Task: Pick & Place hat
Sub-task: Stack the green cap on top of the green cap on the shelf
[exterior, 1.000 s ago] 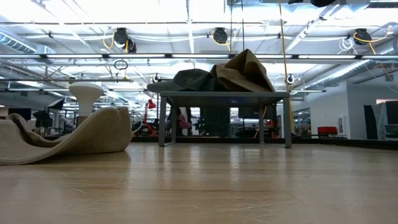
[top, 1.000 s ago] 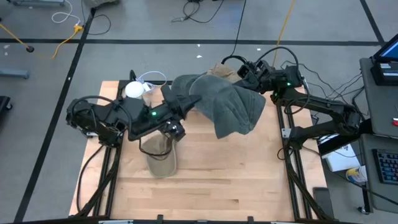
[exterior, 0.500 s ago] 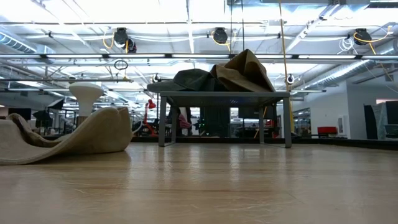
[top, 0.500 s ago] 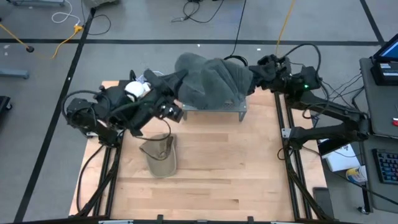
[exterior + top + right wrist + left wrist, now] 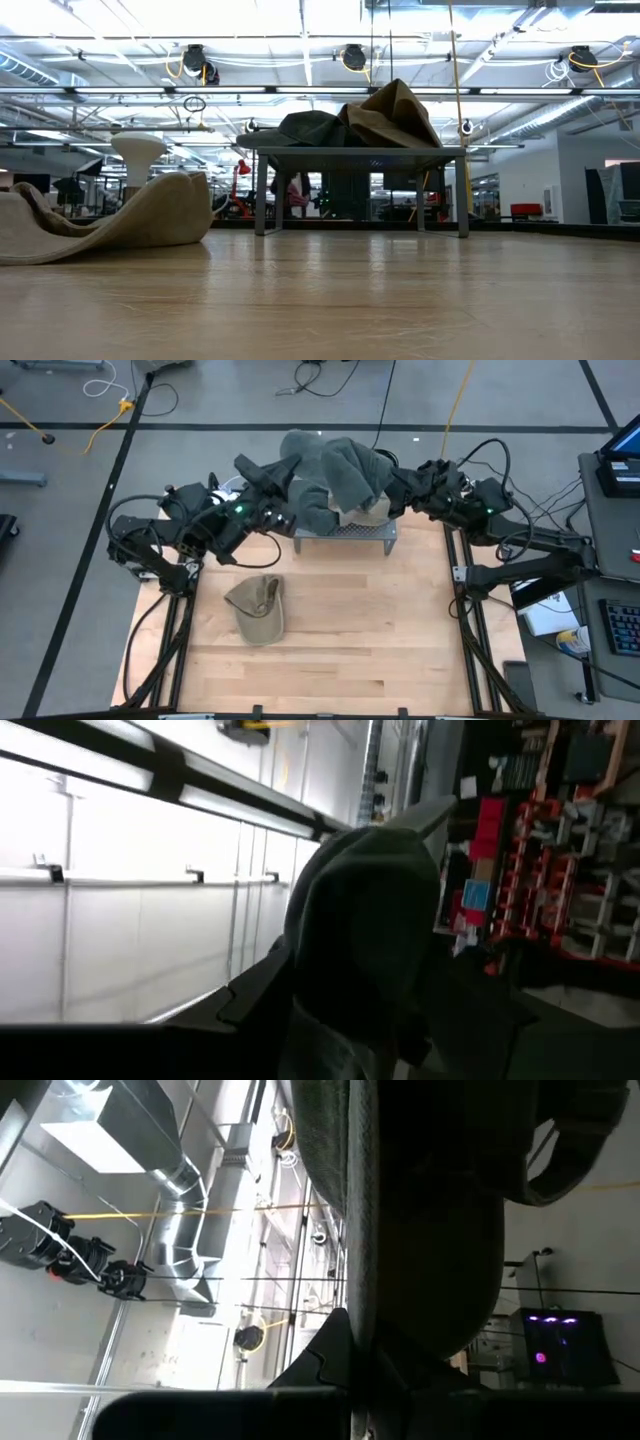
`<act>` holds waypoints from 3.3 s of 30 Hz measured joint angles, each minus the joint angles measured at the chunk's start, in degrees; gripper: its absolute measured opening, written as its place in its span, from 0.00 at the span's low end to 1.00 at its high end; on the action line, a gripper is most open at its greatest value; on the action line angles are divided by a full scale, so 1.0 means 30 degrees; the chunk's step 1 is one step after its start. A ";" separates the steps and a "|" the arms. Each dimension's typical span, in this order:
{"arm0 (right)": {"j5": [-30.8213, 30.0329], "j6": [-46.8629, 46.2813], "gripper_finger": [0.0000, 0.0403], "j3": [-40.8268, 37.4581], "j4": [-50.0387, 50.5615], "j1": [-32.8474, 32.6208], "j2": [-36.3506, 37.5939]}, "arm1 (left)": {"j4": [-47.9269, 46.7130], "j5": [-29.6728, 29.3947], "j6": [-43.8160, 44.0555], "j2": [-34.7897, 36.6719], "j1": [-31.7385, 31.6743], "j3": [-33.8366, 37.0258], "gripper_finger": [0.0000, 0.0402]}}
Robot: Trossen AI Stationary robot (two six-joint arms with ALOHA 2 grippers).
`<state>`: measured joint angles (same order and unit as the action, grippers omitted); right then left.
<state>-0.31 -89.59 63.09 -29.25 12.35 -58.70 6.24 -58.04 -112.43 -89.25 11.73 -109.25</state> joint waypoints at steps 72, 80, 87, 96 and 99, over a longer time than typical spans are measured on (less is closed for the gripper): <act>-0.0460 0.6687 0.00 0.0010 0.0759 0.1675 0.1608 | -1.1646 0.1399 3.1853 0.0000 0.3012 -0.0015 0.11; 0.6683 0.7828 0.00 0.3431 0.1999 0.4649 -0.2804 | -1.1721 0.1399 3.1494 0.0007 0.3708 -0.0015 0.10; 1.2204 1.3906 0.00 0.9773 0.6878 0.6165 -0.6809 | -1.1947 0.1384 3.1076 0.0124 0.4247 -0.0015 0.10; 1.2542 2.4645 0.00 1.5682 1.4661 0.7950 -0.9751 | -1.2763 0.1389 3.1029 0.0124 0.4745 -0.0015 0.10; 1.2622 2.6314 0.00 1.6339 1.4982 0.8342 -1.0496 | -1.2756 0.1384 3.1034 0.0124 0.4823 -0.0015 0.10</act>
<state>37.56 -10.65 112.11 15.70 37.38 -90.19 -32.03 -53.89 -19.33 -88.88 26.20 -109.30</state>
